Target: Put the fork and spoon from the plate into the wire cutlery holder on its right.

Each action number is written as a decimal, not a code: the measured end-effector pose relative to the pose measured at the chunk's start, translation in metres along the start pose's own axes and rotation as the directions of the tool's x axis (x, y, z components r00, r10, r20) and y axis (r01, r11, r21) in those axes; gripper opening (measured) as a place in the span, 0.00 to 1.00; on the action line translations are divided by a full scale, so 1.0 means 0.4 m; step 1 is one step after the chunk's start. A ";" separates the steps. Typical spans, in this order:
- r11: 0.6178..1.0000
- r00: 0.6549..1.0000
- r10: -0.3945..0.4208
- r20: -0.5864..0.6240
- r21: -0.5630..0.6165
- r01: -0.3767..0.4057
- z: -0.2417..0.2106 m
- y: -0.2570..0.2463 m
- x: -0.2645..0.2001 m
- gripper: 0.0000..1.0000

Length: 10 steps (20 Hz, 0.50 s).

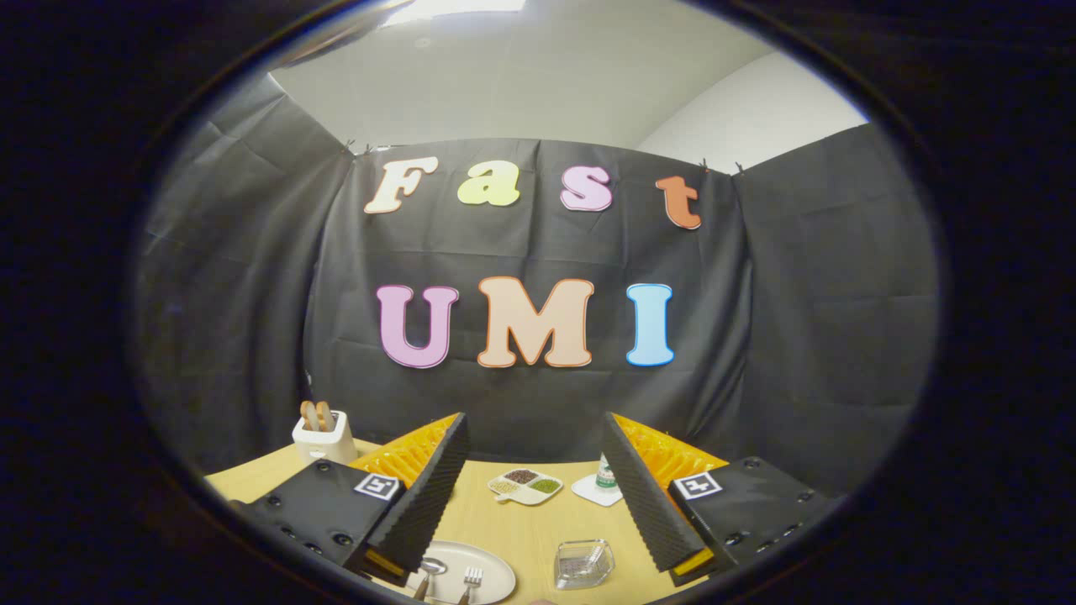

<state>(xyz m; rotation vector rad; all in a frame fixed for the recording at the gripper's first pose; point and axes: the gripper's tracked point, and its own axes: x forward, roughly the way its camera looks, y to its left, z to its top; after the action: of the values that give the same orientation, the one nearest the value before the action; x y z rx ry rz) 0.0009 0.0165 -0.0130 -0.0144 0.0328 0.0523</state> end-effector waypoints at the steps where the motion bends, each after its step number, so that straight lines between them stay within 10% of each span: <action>1: 1.000 1.000 0.004 -0.001 -0.001 -0.004 -0.001 0.001 0.000 1.00; 10: 0.996 0.993 0.077 -0.093 -0.035 -0.080 -0.075 0.046 -0.002 1.00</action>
<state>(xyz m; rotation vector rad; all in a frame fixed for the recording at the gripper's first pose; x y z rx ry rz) -0.0018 0.0344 -0.0431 -0.0538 0.1244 0.1311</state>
